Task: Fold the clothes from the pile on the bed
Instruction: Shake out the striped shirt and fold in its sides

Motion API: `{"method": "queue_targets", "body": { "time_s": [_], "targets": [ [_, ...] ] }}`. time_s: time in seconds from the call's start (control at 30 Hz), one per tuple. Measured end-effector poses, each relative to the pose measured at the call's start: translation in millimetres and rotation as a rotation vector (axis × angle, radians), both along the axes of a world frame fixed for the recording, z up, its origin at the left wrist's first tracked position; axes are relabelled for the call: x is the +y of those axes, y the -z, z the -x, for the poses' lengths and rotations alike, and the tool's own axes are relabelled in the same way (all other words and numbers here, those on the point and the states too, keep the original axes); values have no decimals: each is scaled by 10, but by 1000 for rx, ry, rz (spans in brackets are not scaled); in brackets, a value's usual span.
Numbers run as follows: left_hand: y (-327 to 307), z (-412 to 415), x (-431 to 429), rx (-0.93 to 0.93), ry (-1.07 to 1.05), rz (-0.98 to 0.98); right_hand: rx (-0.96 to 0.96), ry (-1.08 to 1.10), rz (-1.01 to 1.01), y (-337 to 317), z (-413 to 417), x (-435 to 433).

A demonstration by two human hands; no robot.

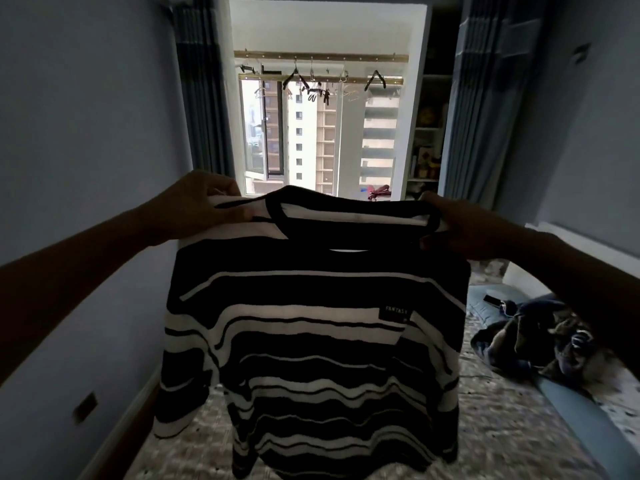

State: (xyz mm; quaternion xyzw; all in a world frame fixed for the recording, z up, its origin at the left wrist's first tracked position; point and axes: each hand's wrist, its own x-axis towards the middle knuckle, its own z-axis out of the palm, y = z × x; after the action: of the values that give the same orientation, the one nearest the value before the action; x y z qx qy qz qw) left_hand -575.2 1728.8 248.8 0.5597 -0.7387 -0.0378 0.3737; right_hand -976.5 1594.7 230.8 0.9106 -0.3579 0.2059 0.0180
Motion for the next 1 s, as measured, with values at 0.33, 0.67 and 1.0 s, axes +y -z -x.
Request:
{"method": "queue_targets", "body": {
  "time_s": [0.33,0.67,1.0],
  "targets": [
    [-11,-82,119,-189,-30,231,-567,-237,-393,146,221,140],
    [157,-55,156,-77,-195,428,-787,-301,-587,38,74,316],
    [245,6,268,-55,-139,412,-385,-82,-163,-16,180,309]
  ]
}}
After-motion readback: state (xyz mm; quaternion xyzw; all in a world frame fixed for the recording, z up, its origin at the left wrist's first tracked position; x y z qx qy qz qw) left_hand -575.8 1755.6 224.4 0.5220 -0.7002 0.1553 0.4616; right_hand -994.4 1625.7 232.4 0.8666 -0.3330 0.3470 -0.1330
